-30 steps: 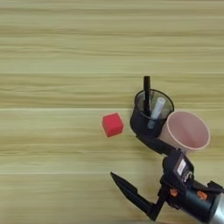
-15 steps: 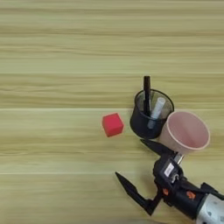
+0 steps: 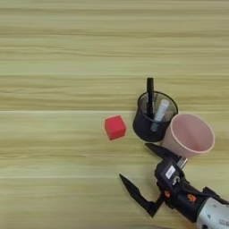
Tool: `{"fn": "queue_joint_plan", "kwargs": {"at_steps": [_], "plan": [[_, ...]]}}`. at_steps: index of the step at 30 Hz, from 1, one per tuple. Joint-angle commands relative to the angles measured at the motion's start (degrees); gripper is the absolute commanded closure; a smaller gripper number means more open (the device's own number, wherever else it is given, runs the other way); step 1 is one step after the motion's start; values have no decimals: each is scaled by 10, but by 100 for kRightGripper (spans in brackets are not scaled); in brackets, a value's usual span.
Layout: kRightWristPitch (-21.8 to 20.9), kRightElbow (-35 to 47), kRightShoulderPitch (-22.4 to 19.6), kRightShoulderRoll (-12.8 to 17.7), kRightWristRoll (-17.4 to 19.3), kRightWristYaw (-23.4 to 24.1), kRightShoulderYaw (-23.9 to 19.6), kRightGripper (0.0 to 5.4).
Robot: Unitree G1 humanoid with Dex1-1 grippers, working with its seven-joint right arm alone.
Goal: Move the objects on the table
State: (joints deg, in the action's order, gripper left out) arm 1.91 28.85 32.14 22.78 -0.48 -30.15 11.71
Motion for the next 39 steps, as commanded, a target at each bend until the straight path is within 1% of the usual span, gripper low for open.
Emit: {"fn": "queue_joint_plan", "kwargs": {"at_steps": [1, 11, 17, 23, 32, 39], "plan": [[-4, 4, -4, 8, 8, 8, -20, 3], [8, -40, -22, 2, 6, 20, -53, 3], [6, -45, -27, -1, 7, 20, -61, 3], [3, -64, -44, 7, 8, 19, -86, 3], [1, -85, -60, 14, 3, 18, -113, 3], [0, -102, -74, 14, 2, 17, -124, 3]]}}
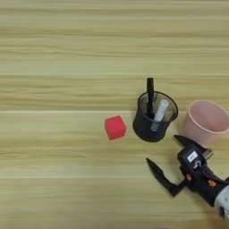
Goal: Move the objects on the table
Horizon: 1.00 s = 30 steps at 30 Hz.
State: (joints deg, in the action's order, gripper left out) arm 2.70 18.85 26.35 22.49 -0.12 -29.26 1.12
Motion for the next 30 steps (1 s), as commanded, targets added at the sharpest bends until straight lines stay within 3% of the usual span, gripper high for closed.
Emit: {"fn": "queue_joint_plan", "kwargs": {"at_steps": [1, 20, 30], "plan": [[-8, -8, -20, 17, -2, 8, -21, 3], [-14, -51, -56, 11, 5, 8, -32, 3], [-3, 32, -7, 3, 5, 0, 0, 3]]}}
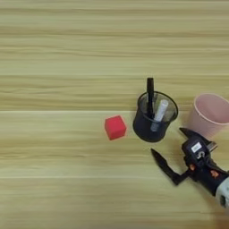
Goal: Move the objects on the table
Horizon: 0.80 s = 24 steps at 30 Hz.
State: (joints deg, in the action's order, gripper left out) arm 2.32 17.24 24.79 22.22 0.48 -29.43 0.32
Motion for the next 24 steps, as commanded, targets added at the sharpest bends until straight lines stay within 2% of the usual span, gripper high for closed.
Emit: {"fn": "queue_joint_plan", "kwargs": {"at_steps": [1, 16, 24], "plan": [[3, 53, 12, 6, -1, 1, 12, 3], [21, 107, 46, 0, -8, -3, 55, 3], [37, 128, 48, -7, -7, -6, 99, 3]]}}
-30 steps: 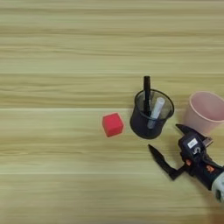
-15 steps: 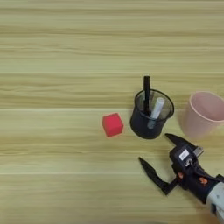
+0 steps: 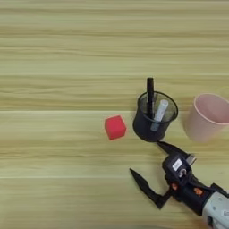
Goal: Move the objects on the table
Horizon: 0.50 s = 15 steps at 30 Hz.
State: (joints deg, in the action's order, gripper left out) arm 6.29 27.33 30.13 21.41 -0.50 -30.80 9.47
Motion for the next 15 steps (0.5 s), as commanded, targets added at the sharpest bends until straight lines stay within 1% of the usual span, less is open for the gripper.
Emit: {"fn": "queue_joint_plan", "kwargs": {"at_steps": [1, 4, 8, 11, 15], "plan": [[0, 29, -4, -1, 3, 6, 15, 3], [3, 30, -8, -6, -1, 8, 35, 3], [5, 23, -25, -16, -14, 13, 68, 3], [6, 6, -43, -23, -19, 23, 71, 3], [7, -8, -54, -29, -24, 31, 78, 3]]}}
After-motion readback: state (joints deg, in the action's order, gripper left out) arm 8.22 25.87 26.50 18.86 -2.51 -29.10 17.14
